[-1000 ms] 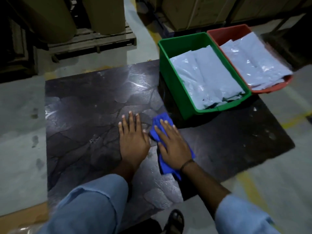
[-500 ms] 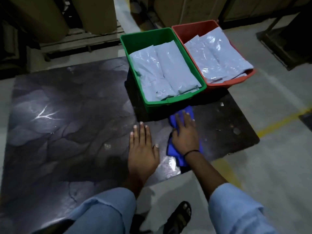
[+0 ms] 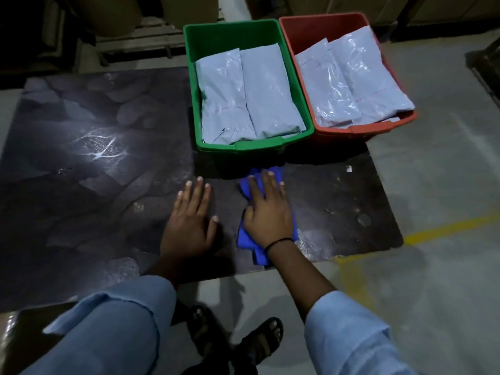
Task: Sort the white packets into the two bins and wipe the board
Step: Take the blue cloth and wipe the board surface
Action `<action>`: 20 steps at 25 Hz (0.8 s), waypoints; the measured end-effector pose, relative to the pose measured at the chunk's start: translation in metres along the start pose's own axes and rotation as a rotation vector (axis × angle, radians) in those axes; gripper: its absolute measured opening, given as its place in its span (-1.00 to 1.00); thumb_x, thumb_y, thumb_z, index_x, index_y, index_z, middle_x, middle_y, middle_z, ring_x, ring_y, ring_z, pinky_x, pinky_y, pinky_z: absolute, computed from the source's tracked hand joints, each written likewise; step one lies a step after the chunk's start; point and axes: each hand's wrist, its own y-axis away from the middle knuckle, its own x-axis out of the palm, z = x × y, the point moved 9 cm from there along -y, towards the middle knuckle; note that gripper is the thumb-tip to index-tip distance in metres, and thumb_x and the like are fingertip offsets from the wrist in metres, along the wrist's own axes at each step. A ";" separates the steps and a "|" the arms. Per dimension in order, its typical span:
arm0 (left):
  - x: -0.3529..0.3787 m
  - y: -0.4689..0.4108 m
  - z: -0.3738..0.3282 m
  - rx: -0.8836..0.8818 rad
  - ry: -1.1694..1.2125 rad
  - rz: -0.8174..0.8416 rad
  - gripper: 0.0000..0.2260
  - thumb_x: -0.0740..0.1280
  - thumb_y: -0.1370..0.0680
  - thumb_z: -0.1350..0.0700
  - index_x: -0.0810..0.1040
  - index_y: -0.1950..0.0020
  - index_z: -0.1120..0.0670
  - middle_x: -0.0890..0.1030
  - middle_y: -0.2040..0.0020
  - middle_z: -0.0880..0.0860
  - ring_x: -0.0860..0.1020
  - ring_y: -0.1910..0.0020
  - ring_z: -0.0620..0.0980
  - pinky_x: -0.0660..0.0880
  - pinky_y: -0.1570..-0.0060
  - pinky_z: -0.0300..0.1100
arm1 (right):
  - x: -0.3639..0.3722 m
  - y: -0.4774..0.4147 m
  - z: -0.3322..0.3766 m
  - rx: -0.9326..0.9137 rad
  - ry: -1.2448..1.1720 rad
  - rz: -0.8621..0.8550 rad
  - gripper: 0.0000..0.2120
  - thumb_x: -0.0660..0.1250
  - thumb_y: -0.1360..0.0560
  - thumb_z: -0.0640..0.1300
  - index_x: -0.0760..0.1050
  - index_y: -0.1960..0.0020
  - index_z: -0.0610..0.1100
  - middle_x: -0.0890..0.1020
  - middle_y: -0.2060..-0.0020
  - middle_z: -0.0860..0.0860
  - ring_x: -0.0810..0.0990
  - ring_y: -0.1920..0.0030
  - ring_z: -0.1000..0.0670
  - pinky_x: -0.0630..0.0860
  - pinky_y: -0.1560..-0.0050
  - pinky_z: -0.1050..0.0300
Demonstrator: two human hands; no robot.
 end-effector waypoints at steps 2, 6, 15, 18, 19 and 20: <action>0.001 0.000 -0.001 0.012 0.010 -0.006 -0.37 0.13 -0.60 -0.08 0.17 -0.63 0.16 0.08 -0.66 0.16 0.01 -0.64 0.17 0.06 -0.58 0.16 | 0.005 0.013 0.022 -0.271 0.012 0.079 -0.35 0.17 -0.40 -0.07 0.36 -0.50 -0.11 0.33 -0.51 -0.18 0.23 -0.54 -0.16 0.14 -0.53 -0.18; -0.002 0.000 -0.002 -0.001 0.004 -0.026 -0.37 0.13 -0.60 -0.08 0.18 -0.63 0.15 0.09 -0.66 0.14 0.02 -0.64 0.16 0.05 -0.59 0.13 | -0.012 -0.004 -0.029 -0.138 0.004 0.016 -0.37 0.18 -0.39 -0.09 0.39 -0.47 -0.10 0.34 -0.50 -0.15 0.26 -0.53 -0.16 0.19 -0.49 -0.21; -0.002 0.001 -0.001 -0.022 0.026 -0.015 -0.37 0.12 -0.60 -0.10 0.18 -0.63 0.13 0.08 -0.66 0.11 0.02 -0.65 0.14 0.07 -0.58 0.12 | -0.017 0.013 -0.040 -0.113 0.020 0.018 -0.35 0.14 -0.39 -0.10 0.36 -0.49 -0.08 0.29 -0.53 -0.12 0.22 -0.55 -0.15 0.18 -0.50 -0.22; -0.002 0.000 -0.001 -0.027 0.018 -0.009 -0.37 0.12 -0.60 -0.11 0.16 -0.63 0.12 0.06 -0.67 0.10 0.00 -0.65 0.13 0.06 -0.59 0.12 | -0.021 0.008 -0.050 0.137 0.025 -0.041 -0.34 0.10 -0.38 -0.11 0.36 -0.49 -0.12 0.28 -0.53 -0.16 0.19 -0.55 -0.19 0.15 -0.52 -0.23; -0.002 0.001 -0.001 -0.028 0.021 -0.005 -0.37 0.12 -0.61 -0.11 0.16 -0.63 0.12 0.06 -0.67 0.10 0.00 -0.65 0.13 0.07 -0.58 0.12 | -0.015 0.013 -0.030 0.066 0.034 0.002 -0.34 0.12 -0.39 -0.10 0.33 -0.51 -0.11 0.25 -0.54 -0.16 0.17 -0.56 -0.18 0.11 -0.54 -0.21; -0.002 0.001 -0.001 -0.029 0.022 -0.004 -0.37 0.12 -0.61 -0.11 0.17 -0.63 0.12 0.07 -0.67 0.10 0.01 -0.65 0.13 0.07 -0.58 0.13 | -0.007 0.020 -0.009 -0.075 0.037 0.061 -0.34 0.14 -0.41 -0.10 0.30 -0.53 -0.10 0.23 -0.56 -0.15 0.14 -0.57 -0.16 0.08 -0.55 -0.19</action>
